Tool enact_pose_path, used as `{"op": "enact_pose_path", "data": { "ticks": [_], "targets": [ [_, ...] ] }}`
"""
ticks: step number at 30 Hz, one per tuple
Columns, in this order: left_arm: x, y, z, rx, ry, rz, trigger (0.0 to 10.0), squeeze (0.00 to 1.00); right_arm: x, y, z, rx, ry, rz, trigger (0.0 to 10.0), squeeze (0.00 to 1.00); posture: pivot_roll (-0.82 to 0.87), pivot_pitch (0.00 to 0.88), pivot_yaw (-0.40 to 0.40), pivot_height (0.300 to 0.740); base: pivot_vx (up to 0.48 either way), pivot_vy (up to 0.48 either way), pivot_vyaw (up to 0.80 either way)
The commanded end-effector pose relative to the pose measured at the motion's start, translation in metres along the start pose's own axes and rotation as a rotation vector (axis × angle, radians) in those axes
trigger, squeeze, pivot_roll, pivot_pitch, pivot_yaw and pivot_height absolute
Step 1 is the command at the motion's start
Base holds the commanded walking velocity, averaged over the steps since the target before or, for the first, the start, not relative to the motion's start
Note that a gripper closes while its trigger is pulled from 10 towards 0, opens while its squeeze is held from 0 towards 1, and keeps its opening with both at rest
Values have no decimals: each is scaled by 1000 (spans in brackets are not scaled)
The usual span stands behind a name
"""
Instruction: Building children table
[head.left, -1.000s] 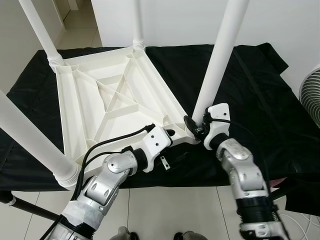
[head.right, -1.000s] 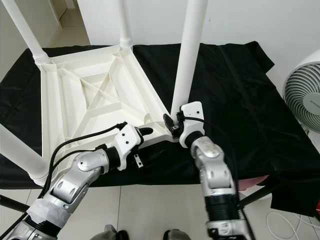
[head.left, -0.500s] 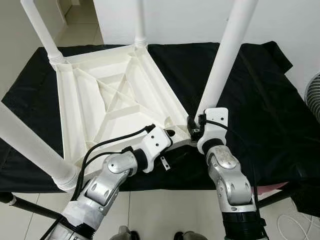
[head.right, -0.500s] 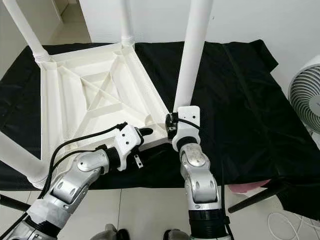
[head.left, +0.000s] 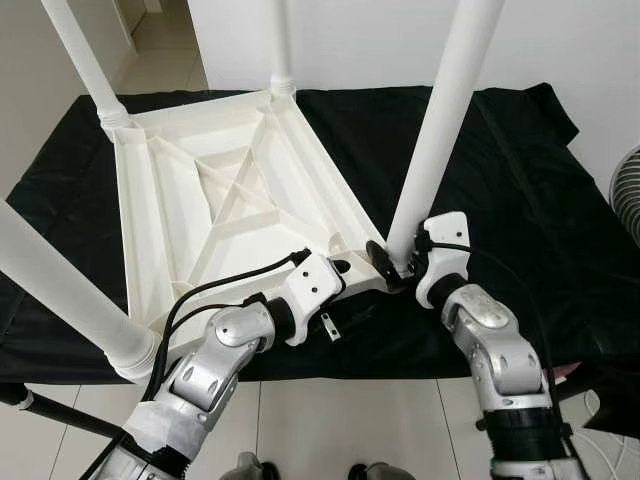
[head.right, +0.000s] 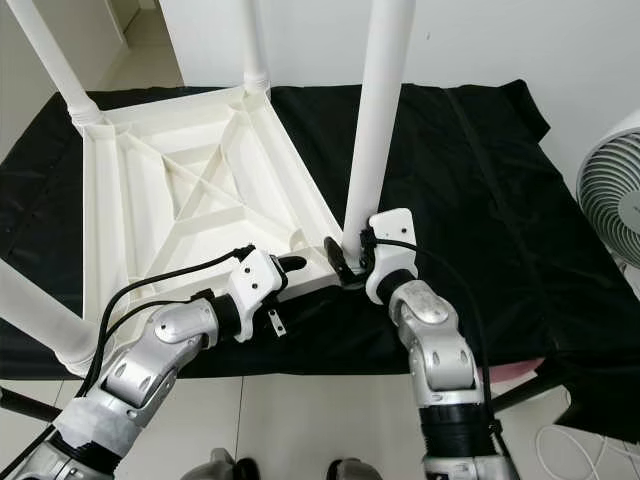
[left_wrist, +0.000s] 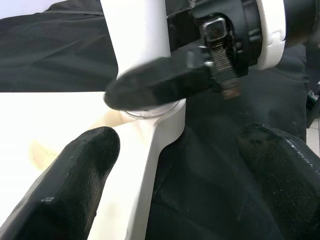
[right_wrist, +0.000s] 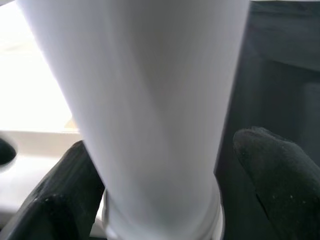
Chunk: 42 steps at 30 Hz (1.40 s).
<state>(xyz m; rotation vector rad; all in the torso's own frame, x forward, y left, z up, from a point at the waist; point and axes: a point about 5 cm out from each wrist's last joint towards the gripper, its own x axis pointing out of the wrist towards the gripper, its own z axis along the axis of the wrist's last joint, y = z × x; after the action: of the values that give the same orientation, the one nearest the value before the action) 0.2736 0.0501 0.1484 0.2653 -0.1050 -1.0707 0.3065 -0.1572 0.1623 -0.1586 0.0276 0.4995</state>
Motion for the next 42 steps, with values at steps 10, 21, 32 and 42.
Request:
{"op": "enact_pose_path", "data": {
  "ticks": [10, 21, 32, 42],
  "targets": [
    [0, 4, 1, 16, 13, -17, 10000, 0, 24, -1, 6, -154, -51, 301, 10000, 0, -124, 85, 53, 740, 0, 0, 0],
    [-2, 6, 2, 21, 14, -9, 10000, 0, 30, -10, -8, -177, 15, 398, 0, 0, -109, 82, 51, 740, 0, 0, 0],
    [0, 4, 2, 17, 12, -17, 10000, 0, 27, -14, -12, -113, -9, 329, 10000, 0, -121, 86, 54, 740, 0, 0, 0],
    [1, 2, 1, 14, 12, -24, 10000, 0, 24, -10, -15, -48, -7, 118, 10000, 0, -126, 90, 48, 740, 0, 0, 0]
  ]
}}
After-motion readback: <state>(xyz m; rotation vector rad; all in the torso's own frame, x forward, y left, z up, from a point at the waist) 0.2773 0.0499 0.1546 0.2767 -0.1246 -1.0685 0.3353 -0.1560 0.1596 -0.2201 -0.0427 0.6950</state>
